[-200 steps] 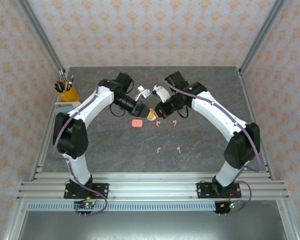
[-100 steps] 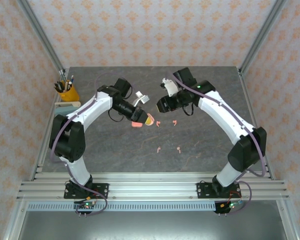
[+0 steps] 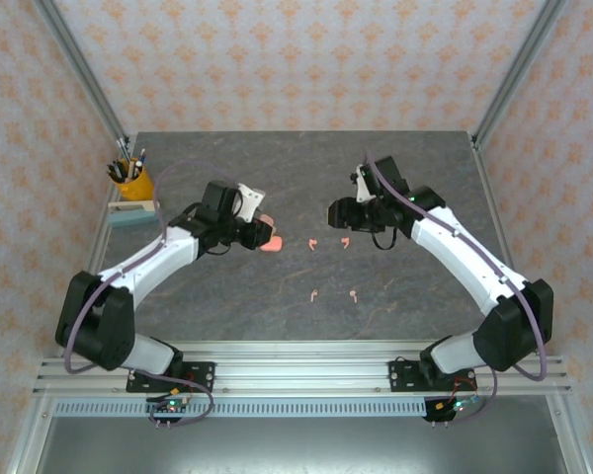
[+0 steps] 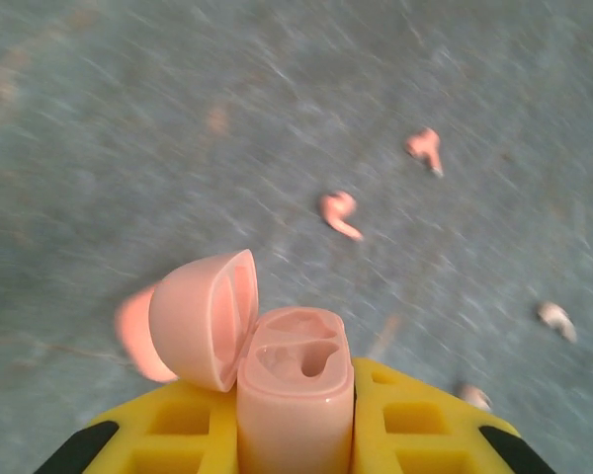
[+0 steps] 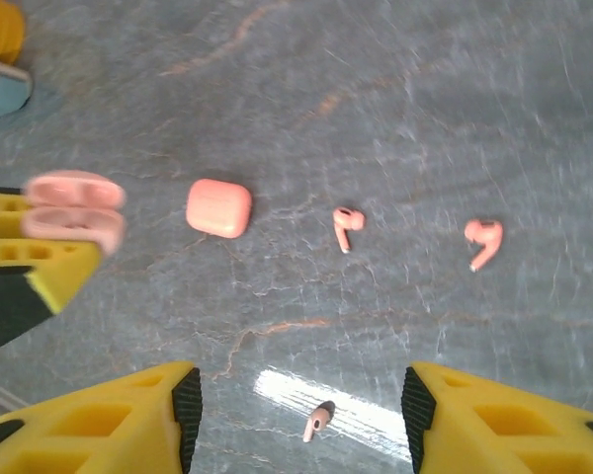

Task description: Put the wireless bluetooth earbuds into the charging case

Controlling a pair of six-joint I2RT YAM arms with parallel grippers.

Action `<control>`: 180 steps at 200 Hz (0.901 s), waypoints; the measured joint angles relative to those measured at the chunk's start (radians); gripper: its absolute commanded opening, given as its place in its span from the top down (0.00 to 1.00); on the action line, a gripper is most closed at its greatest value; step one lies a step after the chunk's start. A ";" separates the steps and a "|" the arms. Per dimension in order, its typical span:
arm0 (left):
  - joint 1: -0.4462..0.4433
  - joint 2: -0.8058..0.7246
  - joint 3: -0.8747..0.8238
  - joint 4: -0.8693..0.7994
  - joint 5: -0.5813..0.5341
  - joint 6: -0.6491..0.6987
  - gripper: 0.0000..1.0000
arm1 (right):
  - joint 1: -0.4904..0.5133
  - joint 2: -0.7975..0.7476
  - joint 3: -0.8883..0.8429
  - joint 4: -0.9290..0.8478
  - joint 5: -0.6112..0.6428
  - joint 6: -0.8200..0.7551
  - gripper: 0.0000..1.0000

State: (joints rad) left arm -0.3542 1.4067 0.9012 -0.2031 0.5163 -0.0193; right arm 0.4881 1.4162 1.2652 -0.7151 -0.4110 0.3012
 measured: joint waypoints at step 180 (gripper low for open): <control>-0.072 -0.280 -0.410 0.929 -0.113 0.053 1.00 | 0.317 0.214 -0.230 0.103 0.198 0.440 0.45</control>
State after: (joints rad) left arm -0.4259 1.1271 0.4915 0.7261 0.4038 0.0341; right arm 0.8047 1.6299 1.0351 -0.6121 -0.2131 0.7414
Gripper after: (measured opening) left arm 0.224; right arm 0.554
